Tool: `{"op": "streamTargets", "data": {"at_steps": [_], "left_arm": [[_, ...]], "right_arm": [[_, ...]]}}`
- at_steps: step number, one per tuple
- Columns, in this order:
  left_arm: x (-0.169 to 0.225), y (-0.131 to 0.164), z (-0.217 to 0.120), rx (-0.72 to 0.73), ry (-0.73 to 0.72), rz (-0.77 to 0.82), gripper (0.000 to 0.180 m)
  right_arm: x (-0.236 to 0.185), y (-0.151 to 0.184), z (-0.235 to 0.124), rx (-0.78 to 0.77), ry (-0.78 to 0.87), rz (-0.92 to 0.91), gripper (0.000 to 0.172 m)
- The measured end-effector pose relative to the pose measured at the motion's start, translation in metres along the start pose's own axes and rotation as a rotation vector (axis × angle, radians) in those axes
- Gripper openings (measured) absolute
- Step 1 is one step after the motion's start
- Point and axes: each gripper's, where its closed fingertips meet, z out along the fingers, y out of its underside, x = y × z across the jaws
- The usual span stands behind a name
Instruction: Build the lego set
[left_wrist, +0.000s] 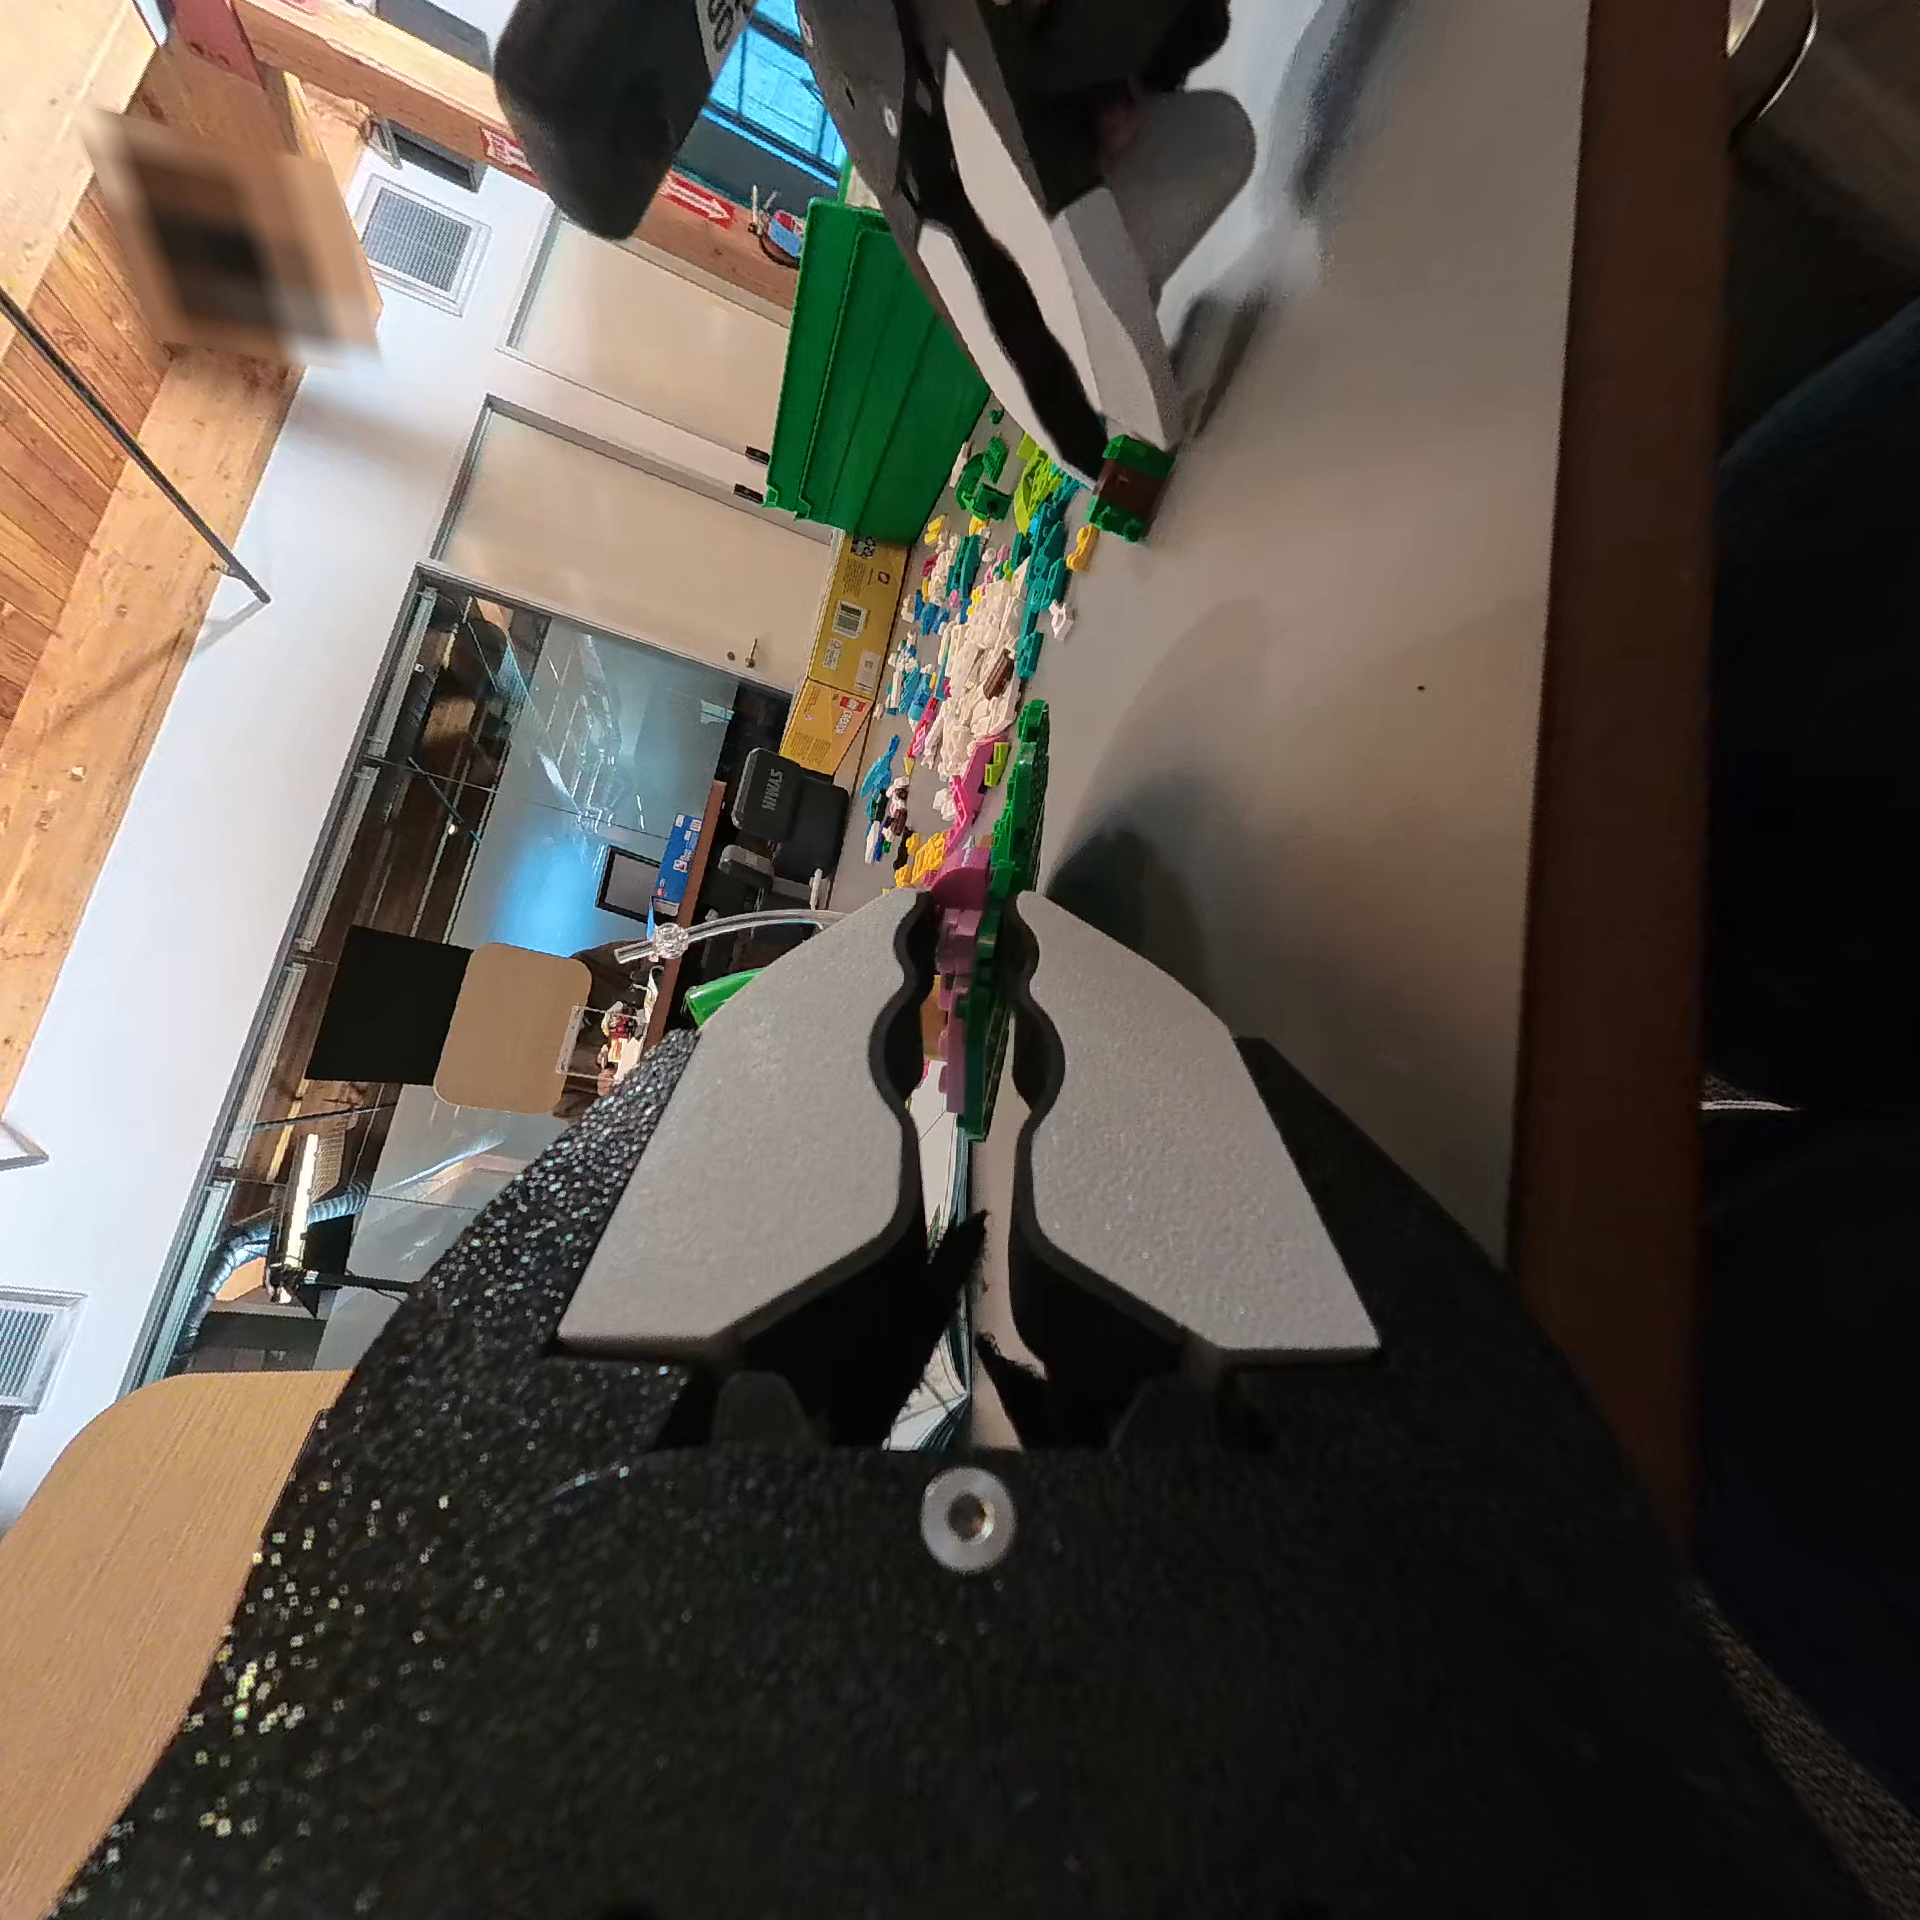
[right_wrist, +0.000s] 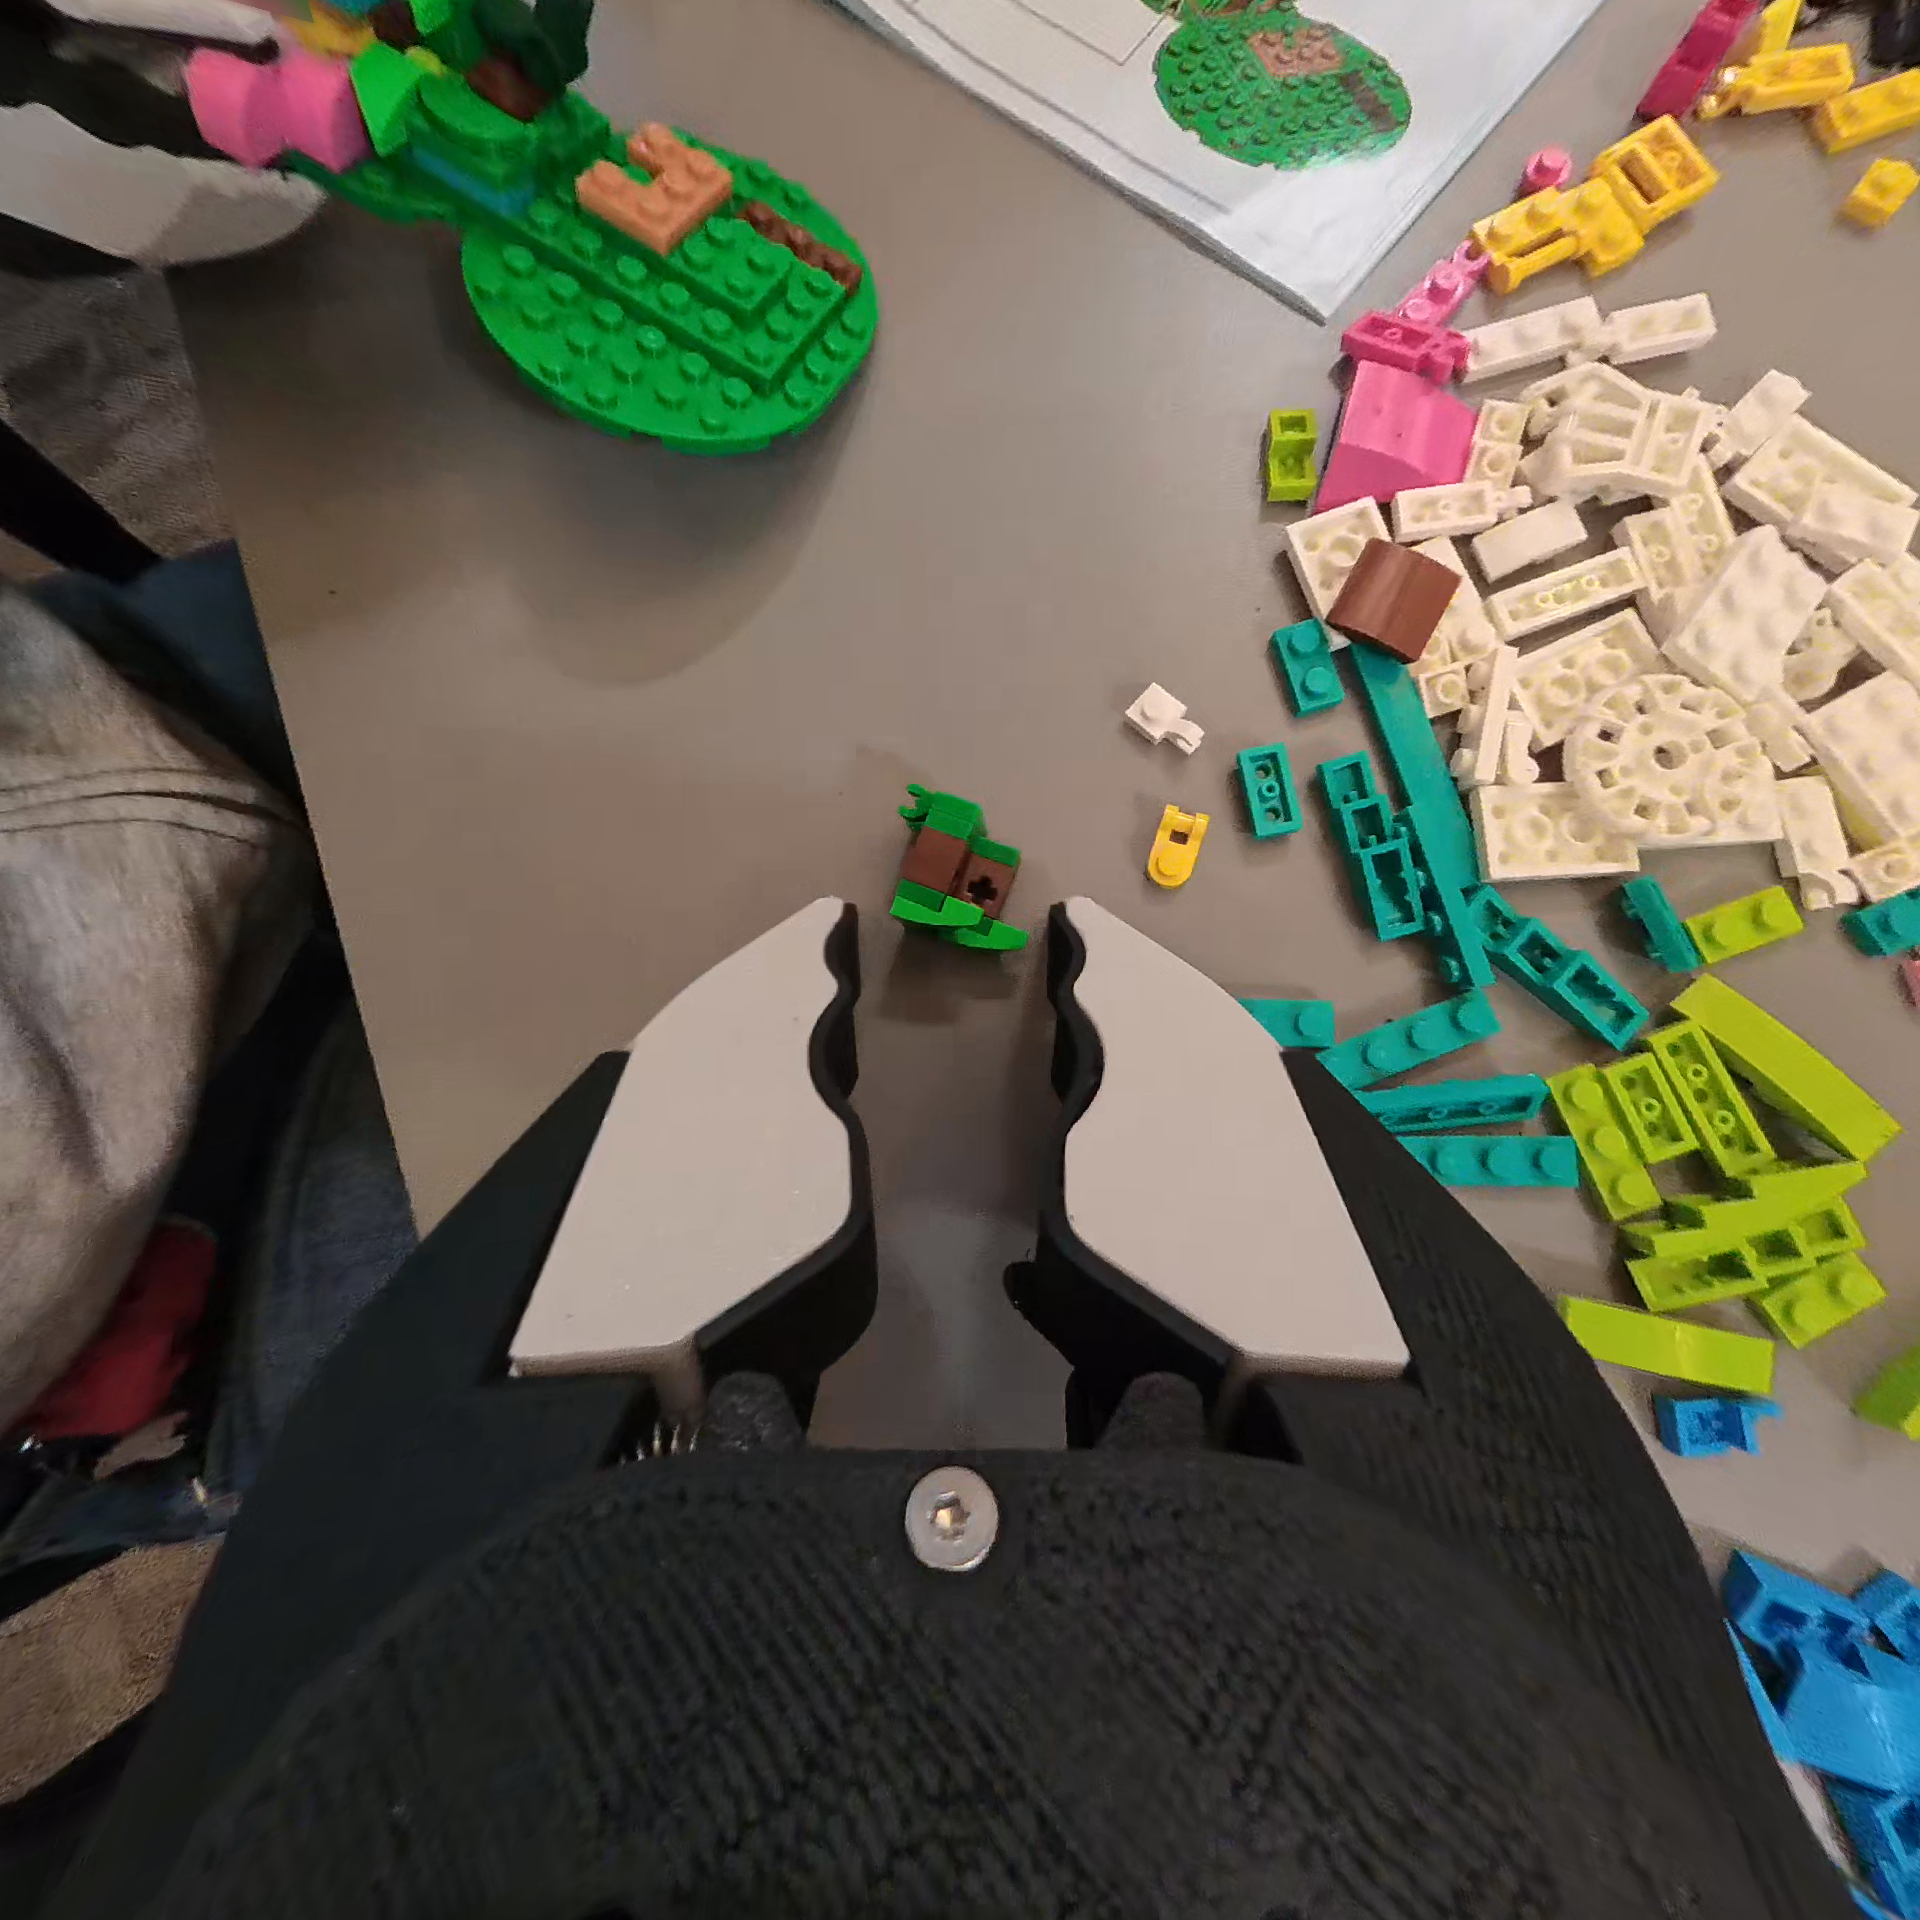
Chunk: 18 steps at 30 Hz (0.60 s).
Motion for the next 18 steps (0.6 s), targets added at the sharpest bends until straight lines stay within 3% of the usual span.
{"op": "streamTargets", "data": {"at_steps": [4, 9, 18], "left_arm": [[0.000, 0.000, 0.000, 0.002, 0.001, -0.001, 0.012], [0.000, 0.000, 0.000, -0.001, 0.002, -0.005, 0.012], [-0.008, -0.004, 0.002, -0.049, -0.063, 0.023, 0.011]], "right_arm": [[0.000, -0.004, 0.003, 0.026, 0.001, 0.011, 0.020], [-0.006, -0.021, 0.000, 0.054, 0.092, -0.065, 0.017], [-0.043, -0.097, 0.006, 0.053, 0.461, -0.463, 0.017]]}}
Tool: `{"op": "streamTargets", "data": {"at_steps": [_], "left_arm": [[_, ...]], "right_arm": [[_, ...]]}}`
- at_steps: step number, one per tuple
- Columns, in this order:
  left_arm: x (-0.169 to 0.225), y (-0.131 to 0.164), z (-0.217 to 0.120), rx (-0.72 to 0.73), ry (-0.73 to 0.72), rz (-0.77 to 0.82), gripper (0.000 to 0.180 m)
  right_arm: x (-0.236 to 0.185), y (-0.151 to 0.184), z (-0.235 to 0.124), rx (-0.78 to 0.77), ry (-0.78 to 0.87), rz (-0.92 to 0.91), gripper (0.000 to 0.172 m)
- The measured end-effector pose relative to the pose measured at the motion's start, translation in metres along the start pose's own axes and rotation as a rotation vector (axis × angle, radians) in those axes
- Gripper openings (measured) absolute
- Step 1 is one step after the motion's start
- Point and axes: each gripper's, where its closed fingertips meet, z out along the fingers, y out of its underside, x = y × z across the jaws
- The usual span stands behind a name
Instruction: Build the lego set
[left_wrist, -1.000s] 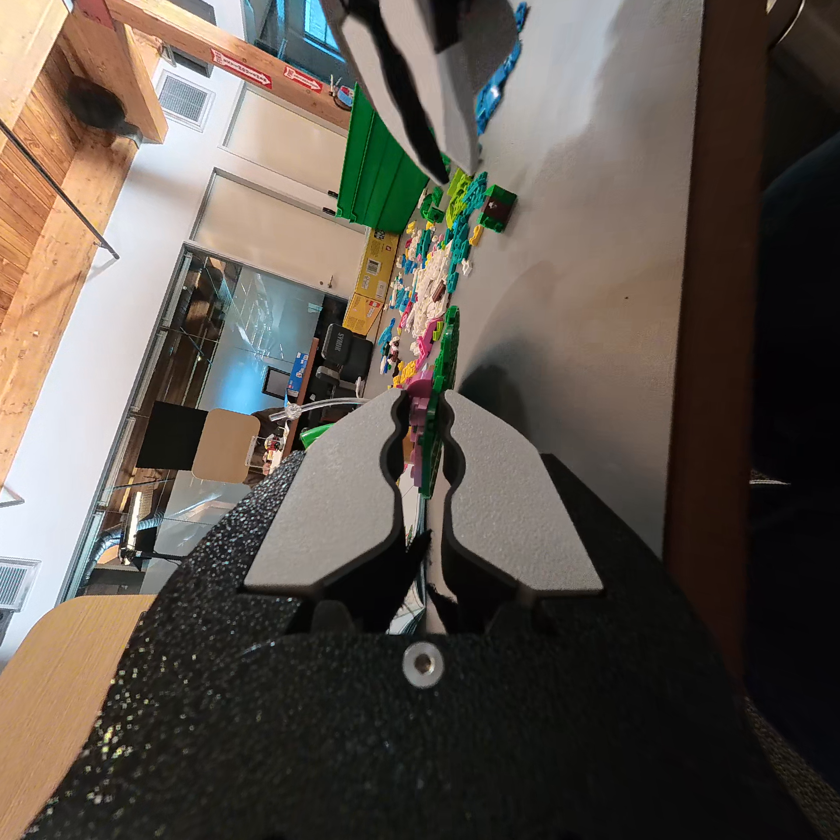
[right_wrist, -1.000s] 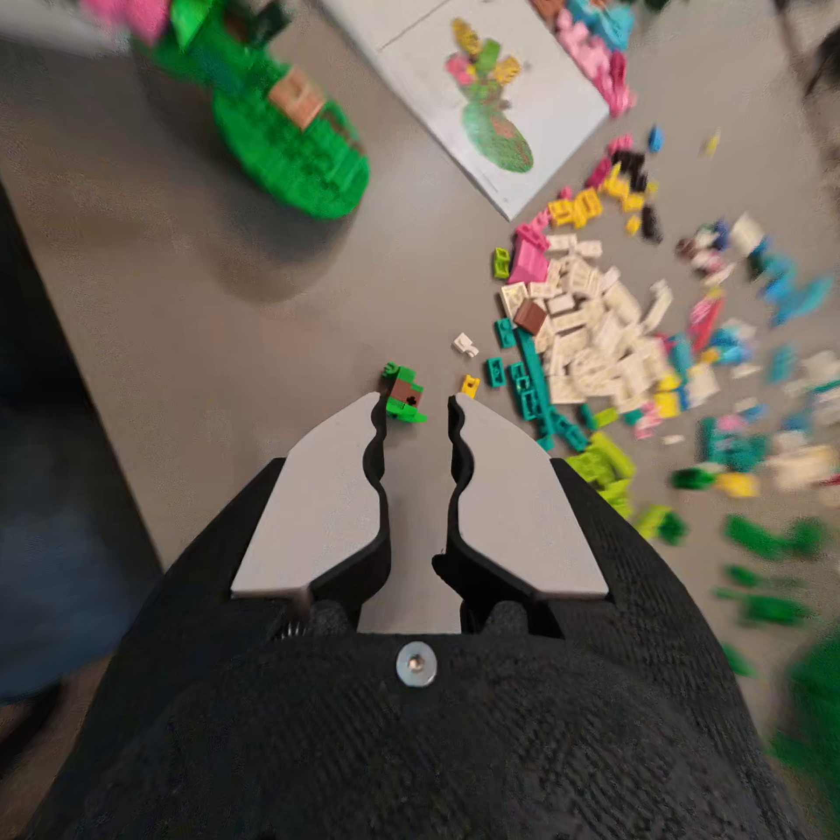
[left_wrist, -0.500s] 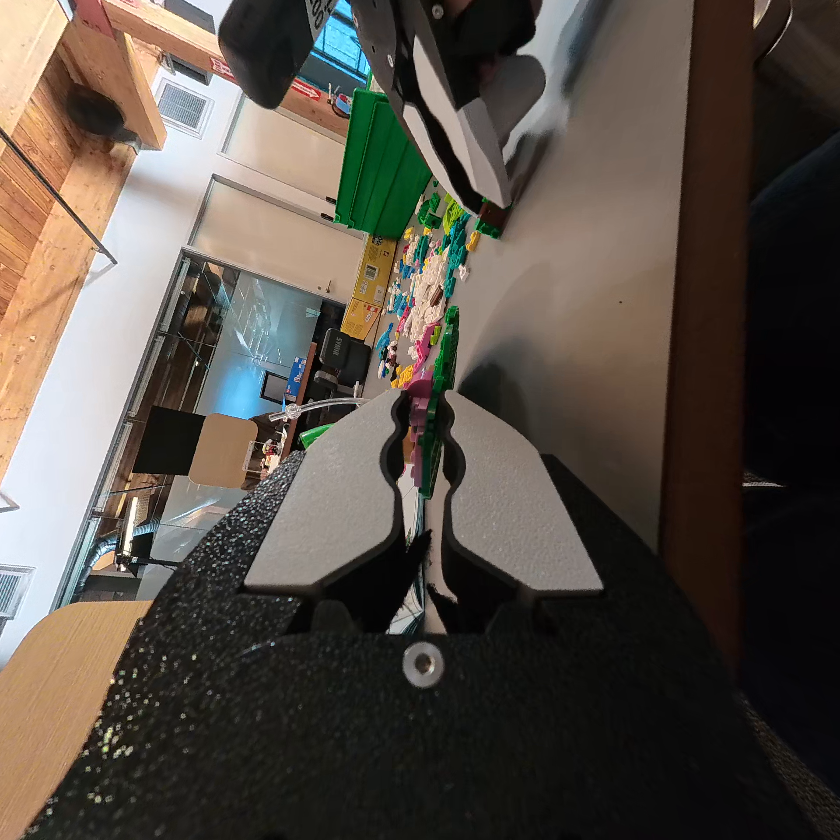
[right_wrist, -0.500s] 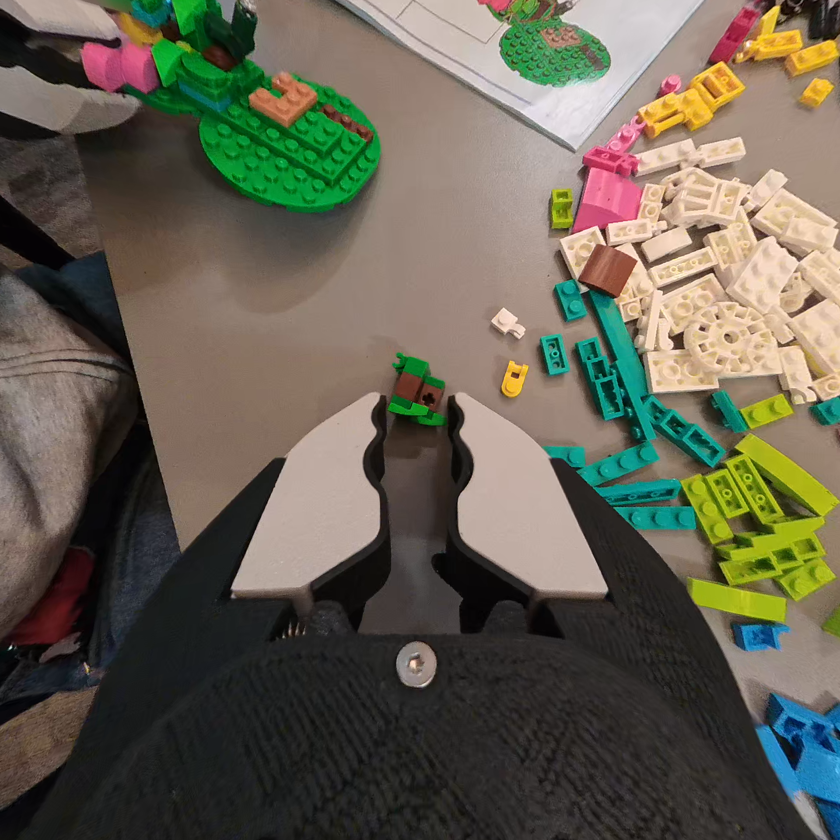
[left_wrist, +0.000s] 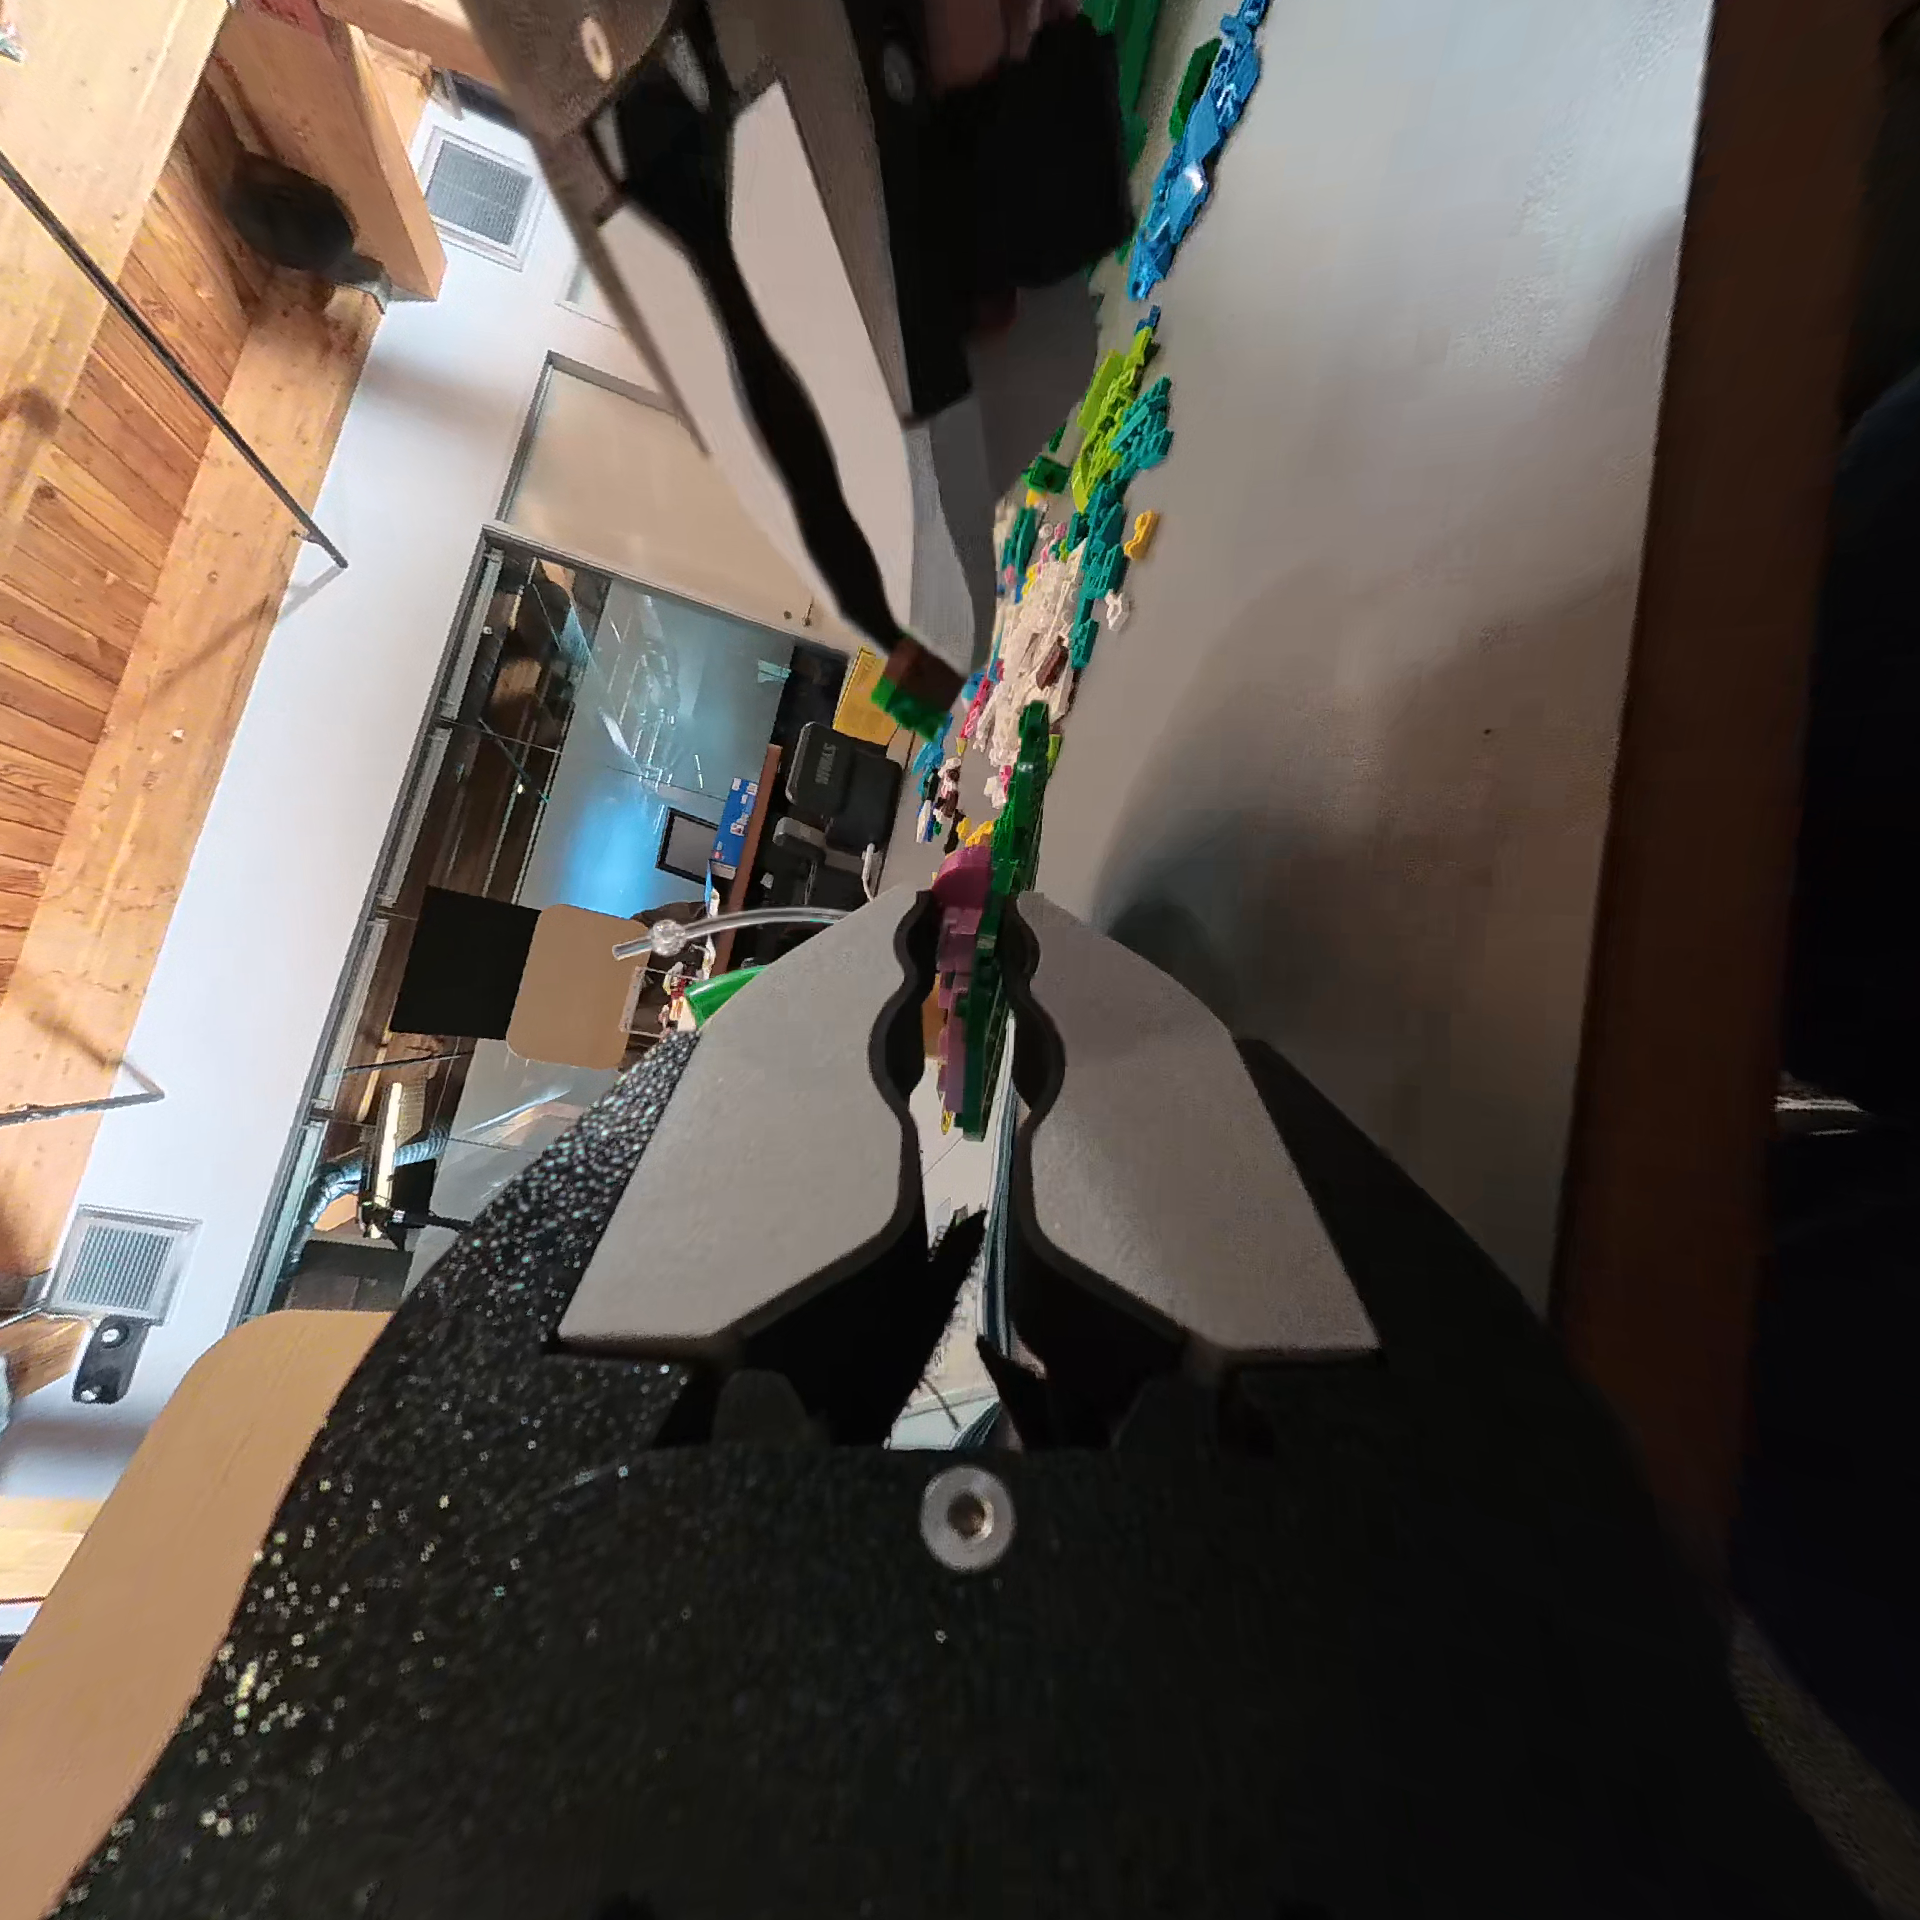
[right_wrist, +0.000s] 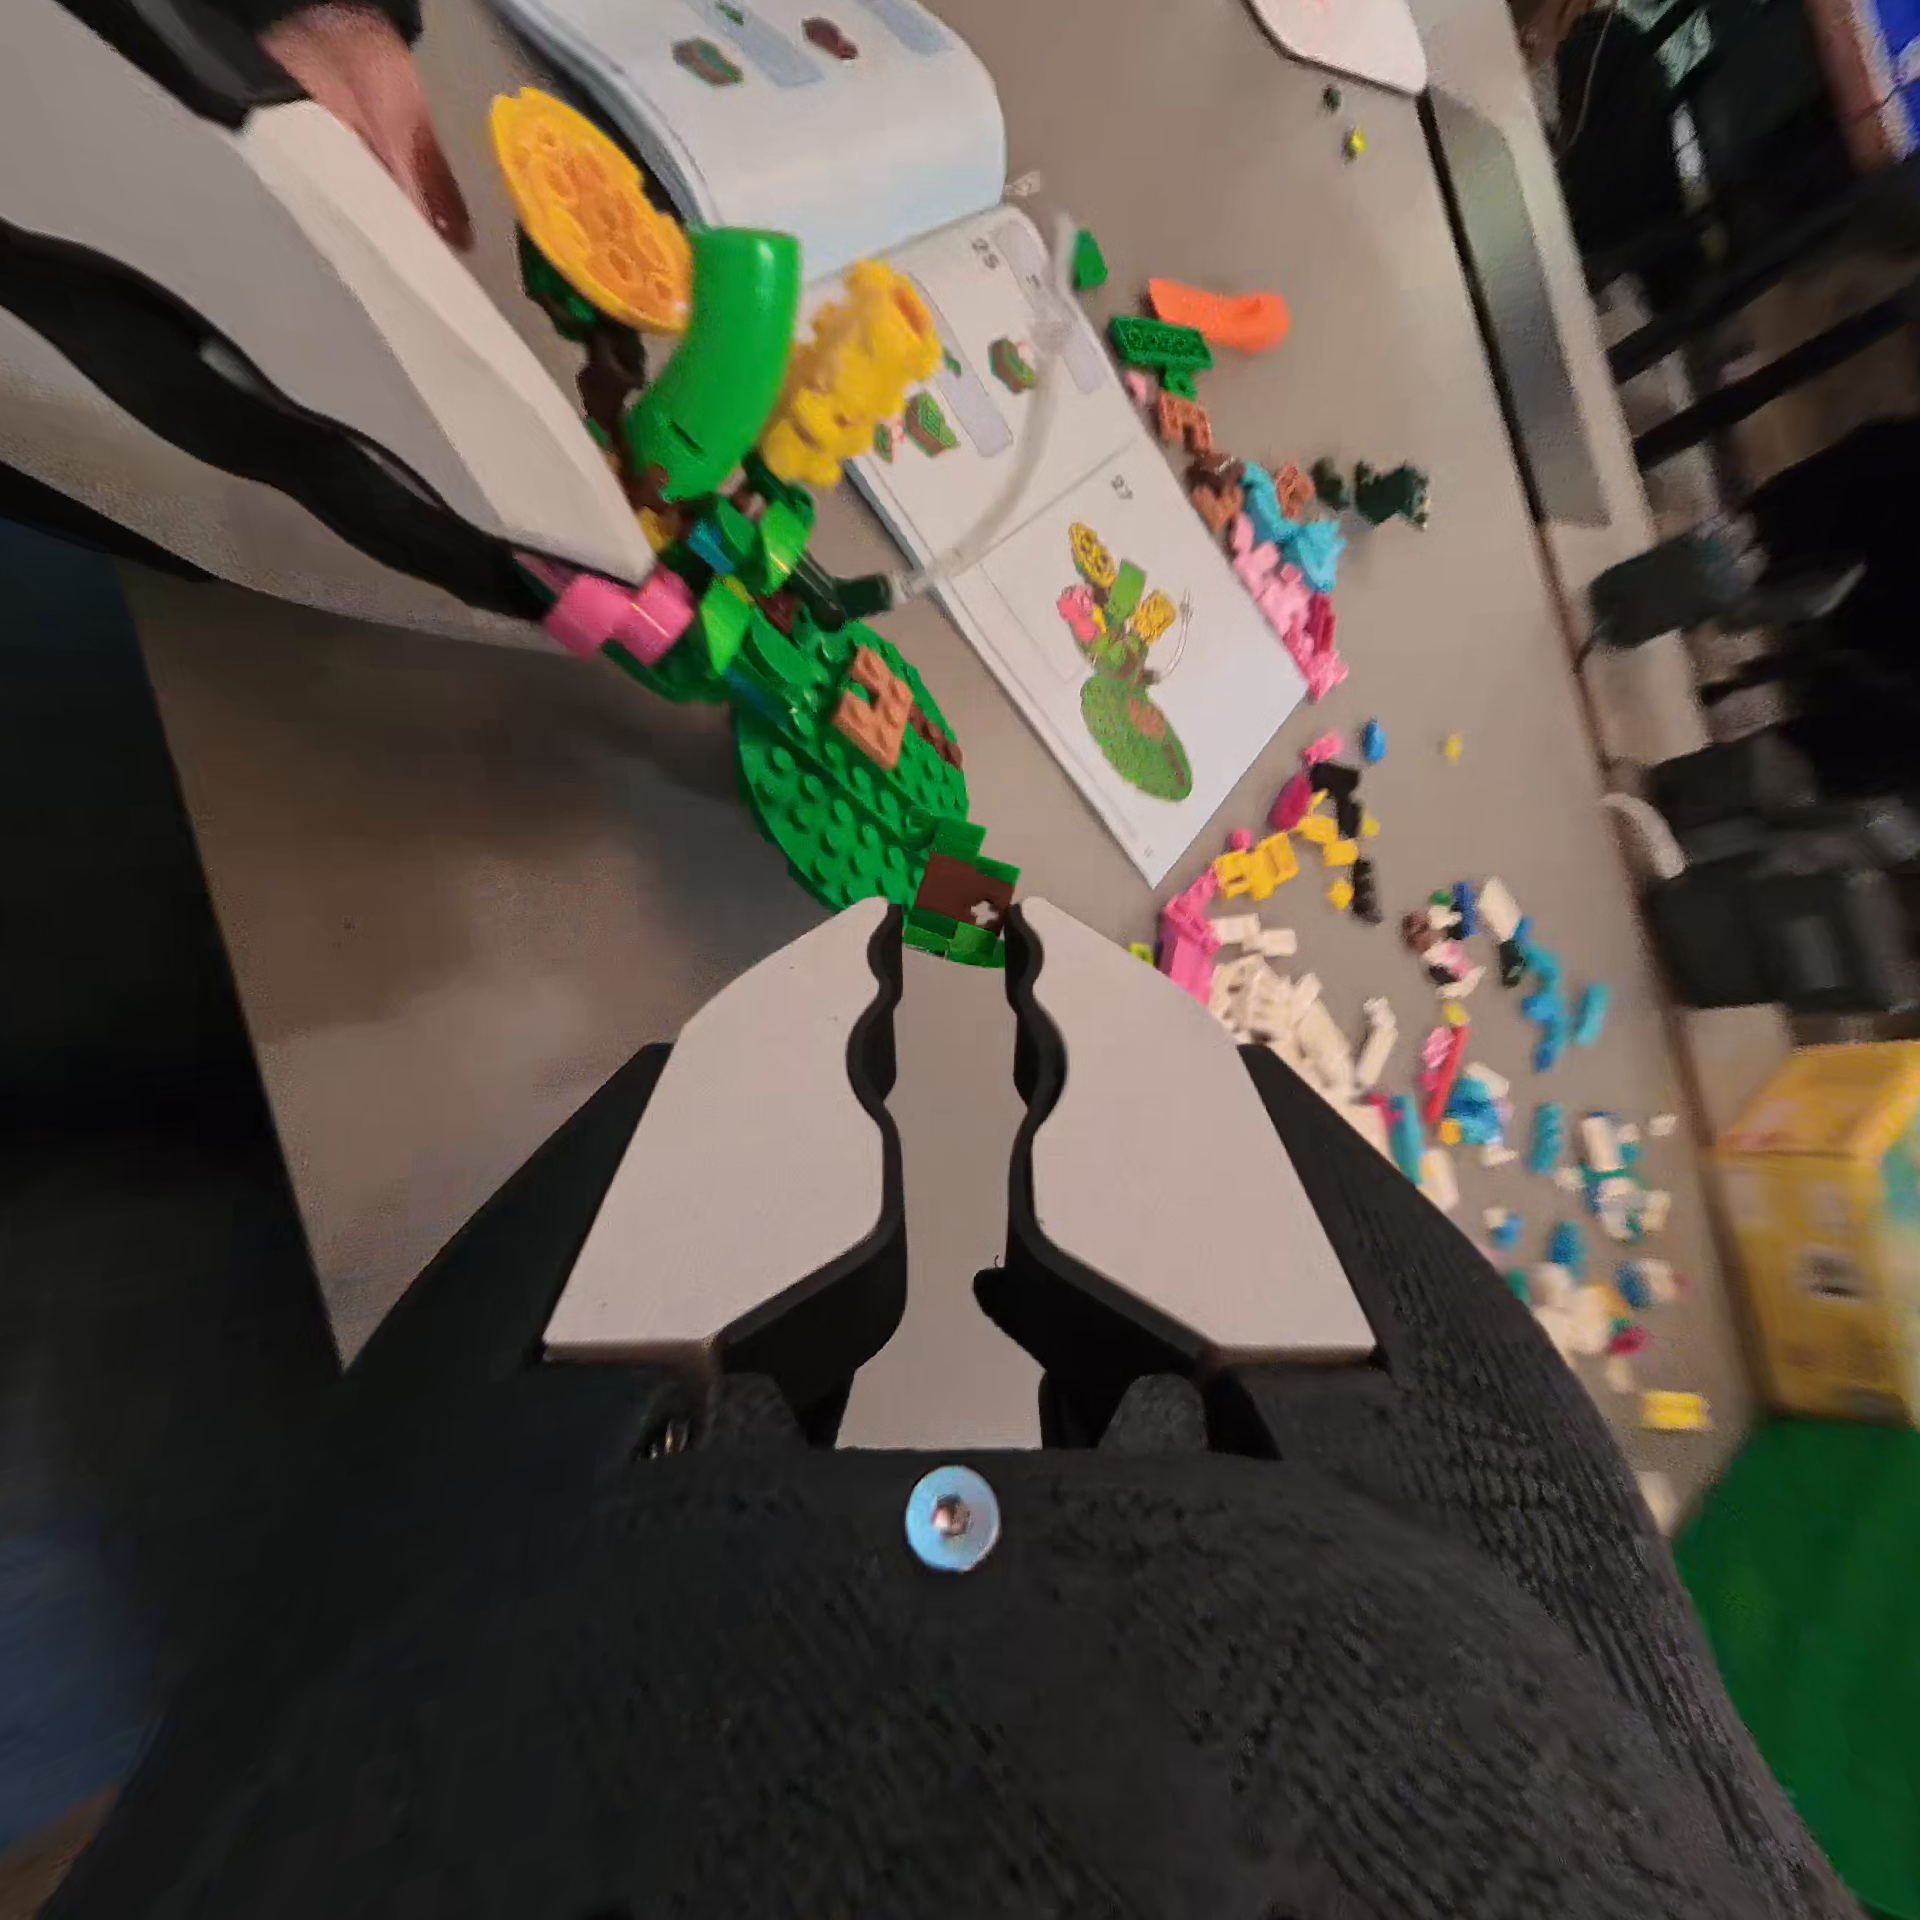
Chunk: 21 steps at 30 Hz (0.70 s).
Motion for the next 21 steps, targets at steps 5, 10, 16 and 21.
{"op": "streamTargets", "data": {"at_steps": [5, 10, 16, 21], "left_arm": [[0.005, 0.000, -0.001, 0.003, 0.024, -0.009, 0.012], [0.008, -0.002, 0.000, 0.015, 0.038, -0.003, 0.012], [0.010, -0.004, 0.000, 0.026, 0.053, -0.003, 0.012], [0.012, -0.005, 0.000, 0.035, 0.063, -0.005, 0.011]], "right_arm": [[-0.005, -0.011, 0.015, -0.114, 0.138, -0.261, 0.016], [-0.012, -0.018, 0.018, -0.171, 0.176, -0.397, 0.016], [-0.016, -0.020, 0.021, -0.248, 0.202, -0.563, 0.017], [-0.019, -0.022, 0.023, -0.295, 0.217, -0.671, 0.016]]}}
